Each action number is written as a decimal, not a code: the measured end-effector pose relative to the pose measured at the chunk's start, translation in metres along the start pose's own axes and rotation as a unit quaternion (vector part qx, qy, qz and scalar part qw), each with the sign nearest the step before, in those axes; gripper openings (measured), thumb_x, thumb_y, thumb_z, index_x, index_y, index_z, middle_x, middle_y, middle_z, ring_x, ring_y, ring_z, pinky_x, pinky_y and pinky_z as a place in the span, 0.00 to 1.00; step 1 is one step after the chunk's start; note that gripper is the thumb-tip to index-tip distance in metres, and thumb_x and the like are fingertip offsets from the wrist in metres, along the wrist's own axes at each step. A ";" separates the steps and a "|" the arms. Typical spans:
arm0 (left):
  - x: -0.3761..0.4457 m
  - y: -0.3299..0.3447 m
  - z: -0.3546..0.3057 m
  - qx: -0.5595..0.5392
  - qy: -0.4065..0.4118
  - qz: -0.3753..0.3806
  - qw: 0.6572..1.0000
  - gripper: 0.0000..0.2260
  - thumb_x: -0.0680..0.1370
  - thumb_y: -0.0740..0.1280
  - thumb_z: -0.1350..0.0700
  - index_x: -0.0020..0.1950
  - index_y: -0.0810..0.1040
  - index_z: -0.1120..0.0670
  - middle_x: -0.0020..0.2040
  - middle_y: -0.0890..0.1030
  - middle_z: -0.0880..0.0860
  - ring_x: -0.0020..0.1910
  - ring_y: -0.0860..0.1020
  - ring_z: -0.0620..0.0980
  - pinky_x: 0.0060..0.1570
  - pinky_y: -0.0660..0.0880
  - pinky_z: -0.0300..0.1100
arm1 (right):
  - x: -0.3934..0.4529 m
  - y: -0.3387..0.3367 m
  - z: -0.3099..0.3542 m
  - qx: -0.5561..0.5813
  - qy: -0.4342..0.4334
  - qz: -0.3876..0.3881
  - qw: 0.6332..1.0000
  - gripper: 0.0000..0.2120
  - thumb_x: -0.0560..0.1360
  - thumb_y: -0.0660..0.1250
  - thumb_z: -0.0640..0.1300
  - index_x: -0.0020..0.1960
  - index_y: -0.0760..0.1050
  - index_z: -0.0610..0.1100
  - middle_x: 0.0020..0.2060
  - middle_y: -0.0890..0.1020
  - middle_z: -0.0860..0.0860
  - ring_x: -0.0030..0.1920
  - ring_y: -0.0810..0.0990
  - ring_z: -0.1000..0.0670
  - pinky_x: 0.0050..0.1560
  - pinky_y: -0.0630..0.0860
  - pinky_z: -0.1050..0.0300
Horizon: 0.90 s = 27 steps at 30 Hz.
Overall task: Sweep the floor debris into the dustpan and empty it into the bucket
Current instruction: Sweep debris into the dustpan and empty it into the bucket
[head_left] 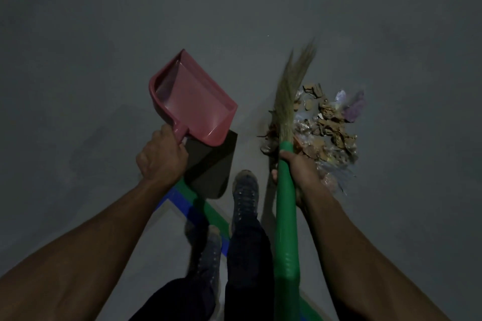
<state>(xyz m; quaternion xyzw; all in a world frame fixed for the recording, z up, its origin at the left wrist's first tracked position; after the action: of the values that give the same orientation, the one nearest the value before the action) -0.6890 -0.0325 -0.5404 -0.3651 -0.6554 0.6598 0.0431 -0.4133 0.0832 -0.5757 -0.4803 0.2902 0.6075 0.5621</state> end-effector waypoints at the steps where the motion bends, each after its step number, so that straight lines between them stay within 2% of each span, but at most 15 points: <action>1: -0.007 0.000 0.002 0.002 0.006 0.003 1.000 0.12 0.79 0.62 0.53 0.57 0.71 0.60 0.54 0.75 0.62 0.51 0.77 0.63 0.44 0.69 0.50 | -0.008 -0.009 -0.013 -0.003 0.005 -0.006 1.000 0.14 0.76 0.68 0.41 0.58 0.72 0.33 0.45 0.78 0.36 0.26 0.78 0.45 0.24 0.76 0.57; 5: -0.040 -0.001 0.011 0.002 0.026 0.019 0.999 0.09 0.79 0.62 0.55 0.55 0.71 0.59 0.53 0.76 0.61 0.49 0.77 0.62 0.42 0.68 0.48 | -0.042 -0.048 -0.054 -0.032 0.009 -0.023 0.999 0.10 0.75 0.70 0.41 0.48 0.73 0.35 0.38 0.78 0.38 0.24 0.79 0.44 0.26 0.76 0.55; 9: -0.073 -0.002 0.012 0.002 0.035 0.030 0.999 0.09 0.79 0.61 0.55 0.55 0.71 0.59 0.53 0.76 0.61 0.48 0.77 0.61 0.42 0.68 0.48 | -0.073 -0.089 -0.070 -0.173 -0.058 -0.040 0.982 0.09 0.73 0.71 0.44 0.45 0.76 0.38 0.31 0.81 0.40 0.28 0.82 0.40 0.31 0.81 0.45; 11: -0.088 -0.002 0.009 0.002 0.044 0.038 0.998 0.10 0.79 0.61 0.55 0.56 0.71 0.60 0.54 0.76 0.61 0.50 0.77 0.62 0.45 0.68 0.49 | -0.088 -0.110 -0.069 -0.267 -0.103 -0.062 0.956 0.08 0.71 0.71 0.48 0.45 0.76 0.45 0.34 0.83 0.43 0.32 0.84 0.41 0.36 0.82 0.42; 13: -0.101 0.001 0.005 -0.006 0.053 0.044 0.998 0.10 0.80 0.61 0.56 0.56 0.71 0.60 0.54 0.76 0.62 0.51 0.77 0.62 0.45 0.67 0.49 | -0.098 -0.129 -0.067 -0.360 -0.134 -0.084 0.920 0.11 0.70 0.71 0.50 0.49 0.73 0.50 0.39 0.81 0.46 0.37 0.82 0.43 0.39 0.81 0.46; 15: -0.110 0.008 0.001 -0.011 0.058 0.054 0.997 0.09 0.79 0.61 0.56 0.56 0.71 0.61 0.54 0.76 0.62 0.52 0.76 0.62 0.44 0.66 0.48 | -0.098 -0.148 -0.068 -0.443 -0.144 -0.101 0.879 0.15 0.69 0.70 0.51 0.52 0.70 0.49 0.40 0.78 0.48 0.38 0.79 0.47 0.35 0.74 0.55; 17: -0.116 0.020 -0.003 -0.002 0.067 0.068 0.995 0.10 0.79 0.62 0.56 0.56 0.71 0.61 0.55 0.76 0.62 0.53 0.76 0.63 0.45 0.68 0.50 | -0.090 -0.164 -0.068 -0.493 -0.145 -0.117 0.850 0.15 0.70 0.69 0.50 0.52 0.69 0.46 0.40 0.75 0.49 0.37 0.75 0.49 0.32 0.67 0.58; 18: -0.118 0.023 -0.004 0.004 0.074 0.074 0.995 0.10 0.79 0.62 0.55 0.56 0.71 0.60 0.54 0.76 0.62 0.53 0.76 0.63 0.46 0.69 0.51 | -0.085 -0.170 -0.066 -0.506 -0.145 -0.127 0.841 0.15 0.71 0.69 0.50 0.52 0.68 0.45 0.41 0.75 0.48 0.37 0.75 0.48 0.32 0.66 0.58; 20: -0.124 0.037 -0.008 0.008 0.082 0.077 0.994 0.09 0.78 0.62 0.55 0.53 0.71 0.60 0.51 0.75 0.61 0.50 0.77 0.61 0.44 0.68 0.50 | -0.069 -0.186 -0.060 -0.511 -0.149 -0.147 0.833 0.17 0.71 0.69 0.48 0.55 0.67 0.43 0.46 0.76 0.44 0.42 0.77 0.42 0.38 0.72 0.54; 22: -0.128 0.053 -0.015 -0.001 0.085 0.081 0.993 0.07 0.78 0.62 0.55 0.50 0.70 0.59 0.47 0.74 0.59 0.46 0.76 0.59 0.41 0.68 0.48 | -0.049 -0.200 -0.056 -0.494 -0.155 -0.155 0.841 0.19 0.72 0.68 0.45 0.57 0.65 0.41 0.51 0.76 0.41 0.47 0.80 0.38 0.45 0.78 0.46; 23: -0.132 0.061 -0.019 -0.004 0.084 0.080 0.993 0.07 0.79 0.62 0.54 0.49 0.70 0.58 0.45 0.73 0.58 0.43 0.75 0.58 0.40 0.68 0.48 | -0.038 -0.207 -0.054 -0.489 -0.160 -0.158 0.843 0.18 0.73 0.68 0.44 0.57 0.64 0.41 0.52 0.76 0.40 0.48 0.80 0.37 0.47 0.78 0.45; 25: -0.137 0.075 -0.027 0.003 0.081 0.070 0.994 0.08 0.79 0.62 0.53 0.48 0.69 0.57 0.44 0.72 0.56 0.41 0.72 0.56 0.39 0.67 0.47 | -0.016 -0.224 -0.047 -0.490 -0.175 -0.179 0.835 0.17 0.75 0.67 0.46 0.57 0.63 0.41 0.54 0.76 0.38 0.50 0.79 0.37 0.47 0.74 0.49; 27: -0.143 0.090 -0.036 0.015 0.076 0.061 0.995 0.09 0.79 0.61 0.51 0.48 0.69 0.56 0.44 0.73 0.56 0.40 0.72 0.56 0.38 0.66 0.47 | 0.005 -0.241 -0.037 -0.484 -0.188 -0.197 0.831 0.19 0.77 0.65 0.49 0.61 0.65 0.40 0.56 0.76 0.38 0.54 0.77 0.36 0.48 0.72 0.49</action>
<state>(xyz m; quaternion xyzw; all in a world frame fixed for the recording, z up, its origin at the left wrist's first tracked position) -0.5274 -0.0911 -0.5557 -0.4527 -0.6171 0.6410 0.0578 -0.1715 0.1005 -0.5486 -0.6146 -0.2534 0.6251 0.4089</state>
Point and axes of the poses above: each hand's wrist, its own x-axis towards the middle knuckle, its own y-axis out of the palm, z = x × y, the point moved 7 cm from there along x, towards the middle knuckle
